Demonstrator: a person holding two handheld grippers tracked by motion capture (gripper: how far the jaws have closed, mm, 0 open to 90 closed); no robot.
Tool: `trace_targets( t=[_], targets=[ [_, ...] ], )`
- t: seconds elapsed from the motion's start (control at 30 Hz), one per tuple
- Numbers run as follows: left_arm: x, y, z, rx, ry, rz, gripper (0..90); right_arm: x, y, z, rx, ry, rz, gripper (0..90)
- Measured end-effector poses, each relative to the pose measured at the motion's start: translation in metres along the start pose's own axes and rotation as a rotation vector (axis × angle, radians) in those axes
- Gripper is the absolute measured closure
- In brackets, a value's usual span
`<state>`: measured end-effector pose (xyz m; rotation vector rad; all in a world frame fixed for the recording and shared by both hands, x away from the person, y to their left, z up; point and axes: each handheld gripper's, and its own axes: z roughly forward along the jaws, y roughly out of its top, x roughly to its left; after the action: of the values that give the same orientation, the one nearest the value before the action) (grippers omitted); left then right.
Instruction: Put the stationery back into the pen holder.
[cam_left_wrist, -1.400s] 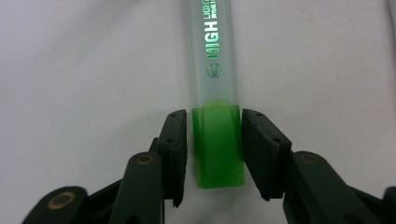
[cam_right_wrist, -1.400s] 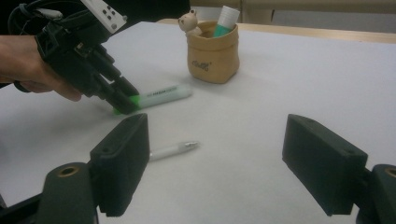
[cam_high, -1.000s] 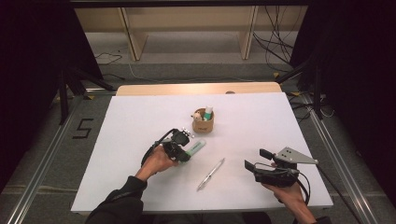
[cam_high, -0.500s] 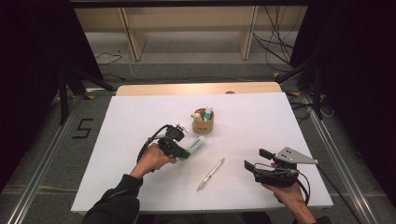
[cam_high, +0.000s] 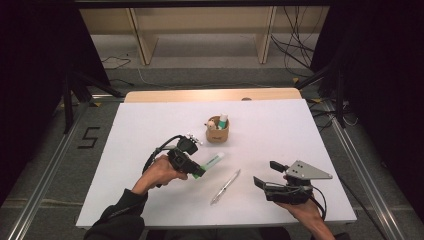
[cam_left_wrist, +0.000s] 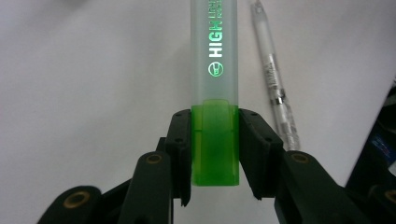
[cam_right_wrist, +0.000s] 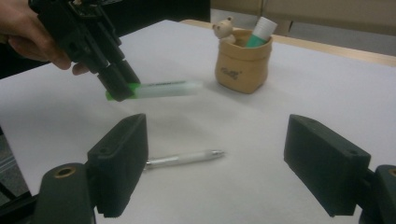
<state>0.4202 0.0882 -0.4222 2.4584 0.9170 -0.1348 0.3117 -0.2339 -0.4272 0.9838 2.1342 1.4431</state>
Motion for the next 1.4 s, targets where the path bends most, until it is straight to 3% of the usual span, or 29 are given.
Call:
trace_targets(
  t=[0.27, 0.47, 0.77, 0.87, 1.03, 1.13, 1.4],
  targets=[
    [-0.018, 0.003, -0.007, 0.021, -0.054, 0.037, 66.3, 0.025, 0.008, 0.010, 0.015, 0.067, -0.086, 22.5],
    [-0.030, 0.004, -0.010, 0.044, -0.077, 0.077, 66.3, 0.040, 0.011, 0.019, 0.035, 0.081, -0.170, 22.3],
    [-0.036, 0.004, -0.010, 0.066, -0.094, 0.090, 66.3, 0.055, 0.015, 0.027, 0.042, 0.101, -0.262, 22.3],
    [-0.036, 0.005, -0.010, 0.071, -0.097, 0.092, 66.3, 0.059, 0.015, 0.031, 0.048, 0.094, -0.294, 22.3],
    [-0.035, 0.005, -0.007, 0.088, -0.098, 0.096, 66.3, 0.066, 0.012, 0.036, 0.069, 0.069, -0.402, 22.6],
    [-0.036, 0.003, -0.006, 0.096, -0.102, 0.097, 66.3, 0.068, 0.012, 0.040, 0.072, 0.066, -0.427, 23.1],
    [-0.039, 0.004, -0.010, 0.099, -0.101, 0.113, 66.3, 0.083, 0.006, 0.053, 0.102, 0.001, -0.609, 24.2]
  ],
)
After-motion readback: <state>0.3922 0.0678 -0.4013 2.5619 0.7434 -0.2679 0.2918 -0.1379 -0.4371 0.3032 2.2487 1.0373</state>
